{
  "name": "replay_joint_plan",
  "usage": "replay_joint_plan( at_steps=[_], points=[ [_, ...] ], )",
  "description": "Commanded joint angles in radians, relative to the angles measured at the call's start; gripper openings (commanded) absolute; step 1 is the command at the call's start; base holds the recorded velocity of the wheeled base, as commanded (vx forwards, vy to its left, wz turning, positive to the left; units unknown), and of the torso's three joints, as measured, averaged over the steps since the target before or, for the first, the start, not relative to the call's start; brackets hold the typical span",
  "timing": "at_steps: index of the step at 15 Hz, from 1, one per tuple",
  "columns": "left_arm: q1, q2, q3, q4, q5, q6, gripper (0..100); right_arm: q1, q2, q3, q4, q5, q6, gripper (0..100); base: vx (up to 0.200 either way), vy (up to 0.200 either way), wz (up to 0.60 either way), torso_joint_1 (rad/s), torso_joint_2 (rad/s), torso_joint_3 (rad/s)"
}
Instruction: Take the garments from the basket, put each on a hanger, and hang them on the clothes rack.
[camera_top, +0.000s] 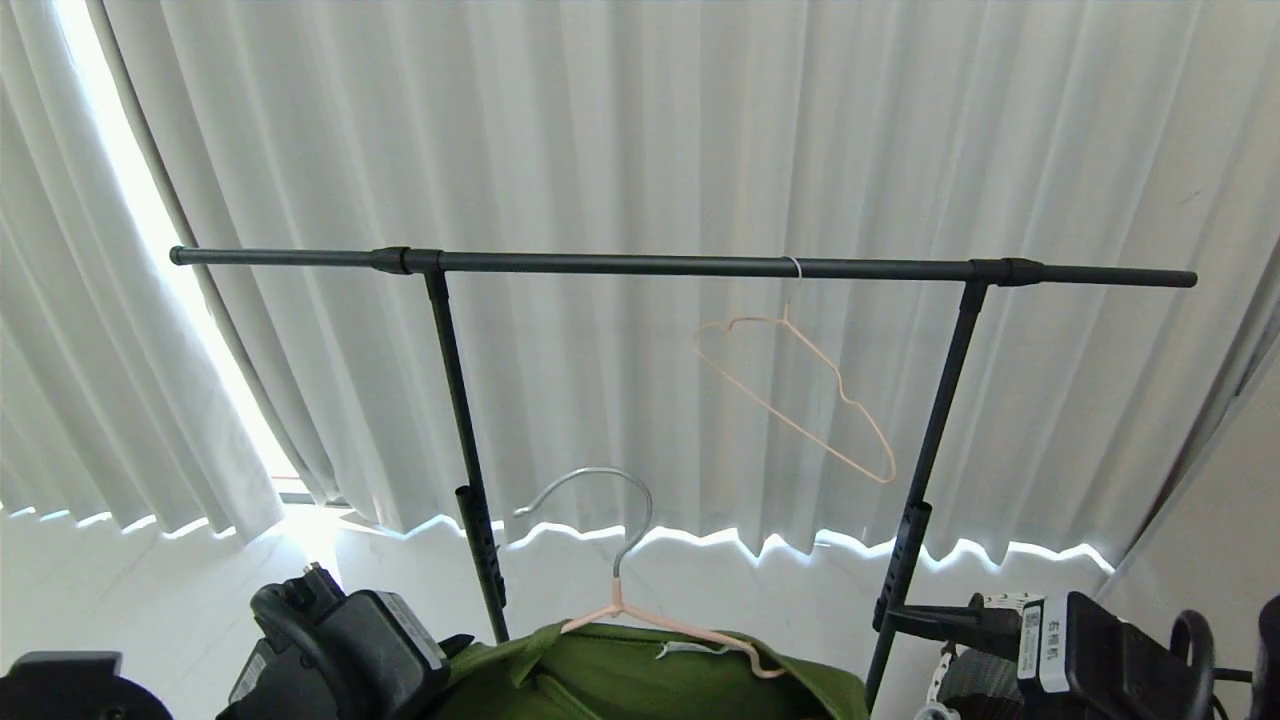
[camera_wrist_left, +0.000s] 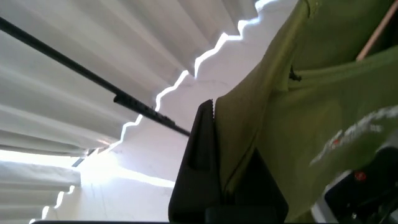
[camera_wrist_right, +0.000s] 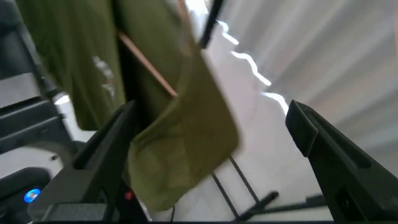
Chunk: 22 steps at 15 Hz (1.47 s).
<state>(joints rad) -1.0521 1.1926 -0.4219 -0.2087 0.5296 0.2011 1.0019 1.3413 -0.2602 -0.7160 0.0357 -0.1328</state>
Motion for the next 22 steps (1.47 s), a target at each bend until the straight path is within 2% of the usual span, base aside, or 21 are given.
replay_joint_plan(
  at_steps=[1,4,6,7,9,11,14,16,19,22],
  points=[
    [-0.020,0.002,0.011,-0.024,-0.023,0.001,0,0.003,0.006,-0.031,0.001,0.018,-0.007,100,0.000,0.000,0.00,0.000,0.00,0.000],
    [-0.034,-0.005,0.035,-0.037,-0.046,0.003,0,-0.017,0.084,-0.126,0.003,0.016,-0.010,100,0.000,0.000,0.00,0.000,0.00,0.000],
    [0.006,-0.002,0.037,-0.040,-0.028,-0.008,0,-0.016,0.105,-0.155,0.003,0.019,-0.033,100,0.000,0.000,0.00,0.000,0.00,0.000],
    [0.069,-0.004,0.052,-0.040,-0.008,-0.012,0,-0.014,0.111,-0.152,0.003,0.044,-0.079,100,0.000,0.000,0.00,0.000,0.00,0.000],
    [0.086,-0.011,0.066,-0.046,0.003,-0.014,0,-0.016,0.114,-0.143,0.003,0.081,-0.119,100,0.000,0.000,0.00,0.000,0.00,0.000],
    [0.014,-0.033,0.069,-0.061,-0.026,-0.015,0,-0.016,0.136,-0.154,0.003,0.084,-0.120,100,0.000,0.000,0.00,0.000,0.00,0.000],
    [-0.060,-0.047,0.072,-0.061,-0.095,-0.009,0,-0.014,0.168,-0.200,0.024,0.141,-0.153,100,0.000,0.000,0.00,0.000,0.00,0.000],
    [-0.091,-0.039,0.071,-0.089,-0.097,-0.006,0,0.009,0.164,-0.257,0.141,0.214,-0.186,100,0.000,0.000,0.00,0.000,0.00,0.000],
    [-0.103,-0.041,0.071,-0.110,-0.097,0.027,0,0.060,0.170,-0.355,0.323,0.240,-0.185,100,0.000,0.000,0.00,0.000,0.00,0.000],
    [-0.104,-0.039,0.069,-0.121,-0.097,0.043,0,0.063,0.217,-0.396,0.351,0.240,-0.182,100,0.000,0.000,0.00,0.000,0.00,0.000]
  ],
)
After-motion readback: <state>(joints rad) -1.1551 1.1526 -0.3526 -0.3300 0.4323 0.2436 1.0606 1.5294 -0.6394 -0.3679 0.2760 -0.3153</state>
